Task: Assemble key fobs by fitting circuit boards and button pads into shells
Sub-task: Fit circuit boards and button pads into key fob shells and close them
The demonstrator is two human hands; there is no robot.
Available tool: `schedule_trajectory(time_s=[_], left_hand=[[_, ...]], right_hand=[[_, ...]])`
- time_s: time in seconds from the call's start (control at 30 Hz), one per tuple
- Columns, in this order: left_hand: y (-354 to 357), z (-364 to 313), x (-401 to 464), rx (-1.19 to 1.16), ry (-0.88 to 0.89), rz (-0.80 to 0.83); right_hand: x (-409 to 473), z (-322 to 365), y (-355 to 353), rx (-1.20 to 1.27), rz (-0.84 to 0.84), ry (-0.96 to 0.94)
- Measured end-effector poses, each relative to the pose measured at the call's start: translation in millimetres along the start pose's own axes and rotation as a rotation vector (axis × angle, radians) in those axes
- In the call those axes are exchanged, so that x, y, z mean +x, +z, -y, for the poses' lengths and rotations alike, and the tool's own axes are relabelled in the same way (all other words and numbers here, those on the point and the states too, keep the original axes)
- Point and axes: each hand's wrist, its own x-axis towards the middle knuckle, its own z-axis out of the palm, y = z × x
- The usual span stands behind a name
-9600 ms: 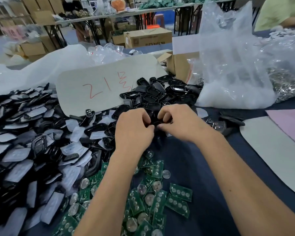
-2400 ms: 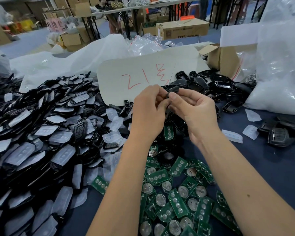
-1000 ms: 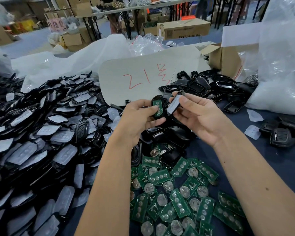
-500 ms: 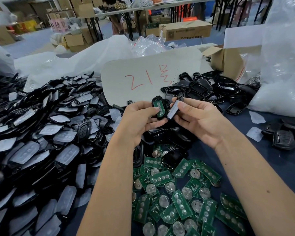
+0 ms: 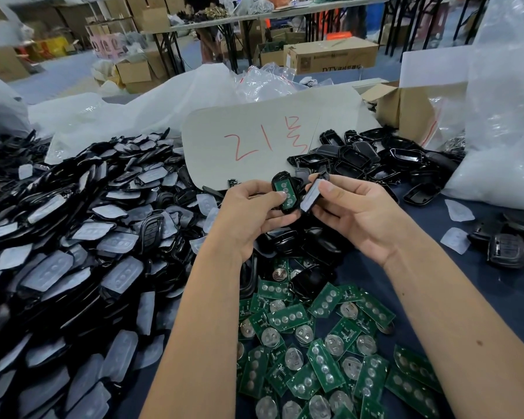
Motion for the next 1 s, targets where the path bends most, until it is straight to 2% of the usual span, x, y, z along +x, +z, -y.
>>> schedule_trajectory(time_s=[0.5, 1.0], left_hand=[[3.9, -1.3, -2.5, 0.061, 0.074, 0.016], [15.2, -3.2, -2.0, 0.344, 0.265, 0.088]], right_hand=[[-0.4, -0.1, 2.4, -0.082, -0.060, -0.045], [-1.0, -6.2, 3.9, -0.245, -0.219, -0.109]])
